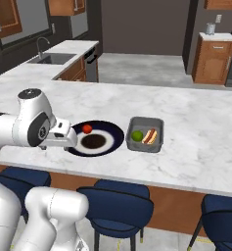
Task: Place one cooked food and one vegetable from the large plate to each tupperware container.
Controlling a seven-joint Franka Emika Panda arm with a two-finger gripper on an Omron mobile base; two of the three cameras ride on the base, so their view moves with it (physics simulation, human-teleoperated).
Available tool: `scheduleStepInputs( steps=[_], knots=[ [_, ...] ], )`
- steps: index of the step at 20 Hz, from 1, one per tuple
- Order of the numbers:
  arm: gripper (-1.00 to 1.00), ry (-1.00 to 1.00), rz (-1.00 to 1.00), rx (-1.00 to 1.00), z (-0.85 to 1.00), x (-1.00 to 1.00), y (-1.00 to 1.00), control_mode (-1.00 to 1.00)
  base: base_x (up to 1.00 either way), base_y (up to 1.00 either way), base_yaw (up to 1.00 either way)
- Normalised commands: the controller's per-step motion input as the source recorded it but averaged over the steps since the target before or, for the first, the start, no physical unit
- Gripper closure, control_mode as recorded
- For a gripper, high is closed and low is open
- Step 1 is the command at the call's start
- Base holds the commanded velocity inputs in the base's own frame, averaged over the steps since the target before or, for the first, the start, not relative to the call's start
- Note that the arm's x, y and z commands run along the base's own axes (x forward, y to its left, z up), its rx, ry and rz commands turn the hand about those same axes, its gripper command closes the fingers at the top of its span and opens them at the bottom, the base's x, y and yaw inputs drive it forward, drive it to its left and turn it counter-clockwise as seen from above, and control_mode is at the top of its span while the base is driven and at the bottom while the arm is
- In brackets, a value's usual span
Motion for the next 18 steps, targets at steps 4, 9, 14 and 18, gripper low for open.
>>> scheduleStepInputs(
  steps=[4,9,14,18],
  knots=[
    [-1.00,-0.04,0.00,0.00,0.00,0.33,0.10,-1.00,0.30,0.09,0.00],
    [-1.00,-0.03,0.00,0.00,0.00,0.95,0.21,-1.00,0.00,0.00,0.00],
    [-1.00,-0.01,0.00,0.00,0.00,0.99,0.03,-1.00,0.00,0.00,0.00],
    [-1.00,0.00,0.00,0.00,-0.16,1.00,0.00,-1.00,0.00,0.00,0.00]
  ],
)
